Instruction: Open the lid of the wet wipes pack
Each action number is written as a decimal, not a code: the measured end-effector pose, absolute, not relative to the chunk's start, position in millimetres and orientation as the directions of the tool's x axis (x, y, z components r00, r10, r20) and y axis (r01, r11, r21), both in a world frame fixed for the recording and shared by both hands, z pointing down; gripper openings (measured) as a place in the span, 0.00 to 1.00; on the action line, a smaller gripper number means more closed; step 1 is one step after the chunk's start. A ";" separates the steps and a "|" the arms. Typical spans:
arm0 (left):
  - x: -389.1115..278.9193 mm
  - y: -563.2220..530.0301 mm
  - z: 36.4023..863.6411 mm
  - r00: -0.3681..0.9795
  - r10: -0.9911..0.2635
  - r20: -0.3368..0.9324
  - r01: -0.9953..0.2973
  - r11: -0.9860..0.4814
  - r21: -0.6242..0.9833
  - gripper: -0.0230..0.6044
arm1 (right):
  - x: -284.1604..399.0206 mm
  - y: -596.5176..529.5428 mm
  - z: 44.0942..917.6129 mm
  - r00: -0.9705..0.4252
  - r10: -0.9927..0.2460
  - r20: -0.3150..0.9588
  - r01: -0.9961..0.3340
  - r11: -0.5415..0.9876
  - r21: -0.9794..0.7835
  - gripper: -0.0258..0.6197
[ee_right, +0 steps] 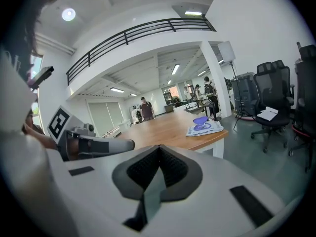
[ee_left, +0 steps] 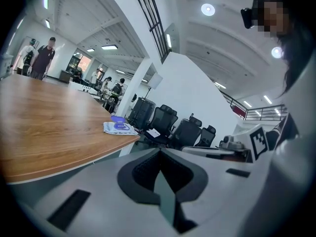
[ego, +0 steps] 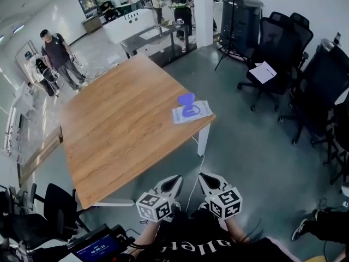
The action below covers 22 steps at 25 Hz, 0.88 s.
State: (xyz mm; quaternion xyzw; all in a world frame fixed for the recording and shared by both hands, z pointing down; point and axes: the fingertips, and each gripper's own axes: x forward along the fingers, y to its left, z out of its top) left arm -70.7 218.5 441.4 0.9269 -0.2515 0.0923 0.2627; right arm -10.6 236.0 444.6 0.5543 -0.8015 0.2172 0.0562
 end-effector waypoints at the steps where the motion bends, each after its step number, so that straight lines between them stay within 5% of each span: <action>1: -74.3 218.8 439.0 0.859 -0.414 0.301 -0.510 -0.738 0.441 0.04 | -14.7 236.6 442.6 -0.377 -0.864 0.335 -0.914 0.289 -0.283 0.05; 22: -85.0 217.1 447.2 0.870 -0.383 0.312 -0.490 -0.747 0.449 0.04 | -24.5 233.1 449.2 -0.358 -0.862 0.359 -0.924 0.271 -0.270 0.05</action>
